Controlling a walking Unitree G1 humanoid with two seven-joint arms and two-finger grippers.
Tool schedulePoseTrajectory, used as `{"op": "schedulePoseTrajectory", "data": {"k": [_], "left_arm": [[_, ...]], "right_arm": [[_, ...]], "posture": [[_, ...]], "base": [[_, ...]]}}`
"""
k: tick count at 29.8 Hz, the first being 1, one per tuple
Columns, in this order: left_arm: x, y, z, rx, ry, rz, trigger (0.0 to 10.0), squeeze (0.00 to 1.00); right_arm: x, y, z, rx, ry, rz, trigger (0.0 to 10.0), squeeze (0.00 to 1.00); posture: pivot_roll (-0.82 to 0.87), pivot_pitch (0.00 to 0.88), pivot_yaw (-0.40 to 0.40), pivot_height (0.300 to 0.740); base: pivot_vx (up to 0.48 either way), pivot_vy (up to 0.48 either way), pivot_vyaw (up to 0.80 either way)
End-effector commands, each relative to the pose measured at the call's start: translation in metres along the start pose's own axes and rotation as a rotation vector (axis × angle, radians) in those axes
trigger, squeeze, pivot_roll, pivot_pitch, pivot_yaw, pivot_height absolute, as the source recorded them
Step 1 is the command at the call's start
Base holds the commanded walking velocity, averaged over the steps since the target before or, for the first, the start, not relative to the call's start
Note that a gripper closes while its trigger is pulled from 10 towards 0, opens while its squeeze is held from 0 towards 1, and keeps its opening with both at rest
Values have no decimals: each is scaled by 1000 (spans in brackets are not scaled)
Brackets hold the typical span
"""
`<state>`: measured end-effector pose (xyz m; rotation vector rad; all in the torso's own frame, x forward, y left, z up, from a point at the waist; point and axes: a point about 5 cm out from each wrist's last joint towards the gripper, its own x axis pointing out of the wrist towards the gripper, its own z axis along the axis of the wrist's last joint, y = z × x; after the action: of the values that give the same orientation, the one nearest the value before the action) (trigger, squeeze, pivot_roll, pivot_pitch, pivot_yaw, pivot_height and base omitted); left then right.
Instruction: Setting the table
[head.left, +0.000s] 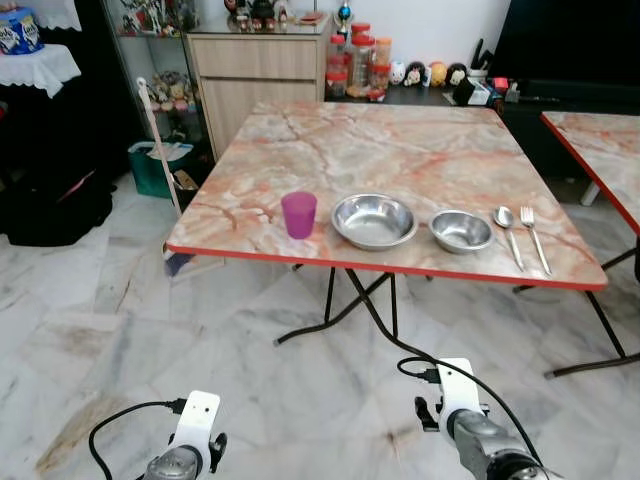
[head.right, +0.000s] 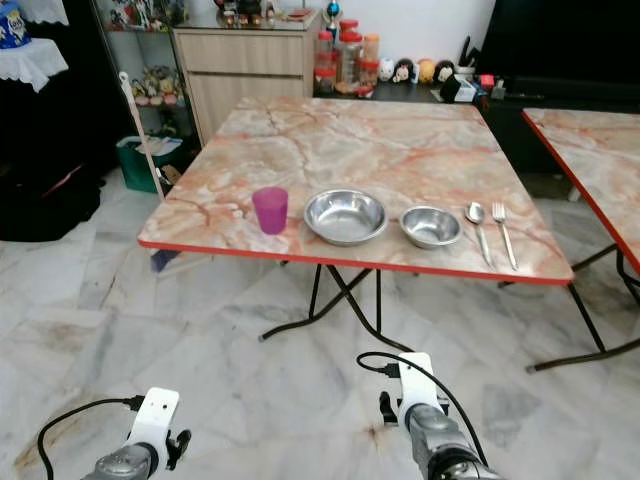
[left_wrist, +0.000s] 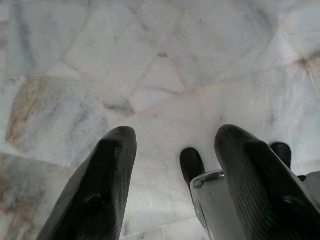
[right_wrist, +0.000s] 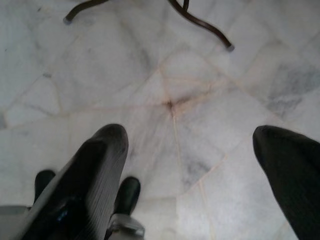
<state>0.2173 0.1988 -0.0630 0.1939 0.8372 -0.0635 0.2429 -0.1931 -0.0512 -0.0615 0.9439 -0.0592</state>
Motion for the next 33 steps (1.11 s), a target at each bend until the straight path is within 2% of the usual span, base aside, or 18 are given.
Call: {"op": "schedulePoseTrajectory", "data": {"k": [1, 8, 16, 22, 28, 33], "left_arm": [[0, 3, 0, -20, -4, 12, 10000, 0], [0, 3, -1, -54, -4, 22, 10000, 0], [0, 2, -1, -57, -2, 23, 10000, 0], [-1, 2, -5, -90, 11, 28, 10000, 0], [-3, 4, -13, -78, 28, 27, 10000, 0], [-9, 7, -30, -87, 57, 7, 10000, 0]], "right_arm": [[0, 1, 9, 9, -30, 2, 10000, 0], [0, 2, 9, 7, -23, 14, 10000, 0], [0, 1, 9, 10, -25, 9, 10000, 0], [0, 2, 9, -49, -33, 28, 10000, 0], [0, 2, 0, -95, 26, 22, 10000, 0], [0, 7, -16, -77, 61, 21, 10000, 0]], "posture": [[1, 0, -17, 740], [-6, 0, -16, 740], [-2, 0, -17, 740], [-14, 0, -4, 740], [-17, 0, 8, 740], [-41, 2, 50, 740]], "base": [[0, 0, 0], [0, 0, -212], [247, 0, 0], [0, 0, 0], [0, 0, 0], [0, 0, 0]]}}
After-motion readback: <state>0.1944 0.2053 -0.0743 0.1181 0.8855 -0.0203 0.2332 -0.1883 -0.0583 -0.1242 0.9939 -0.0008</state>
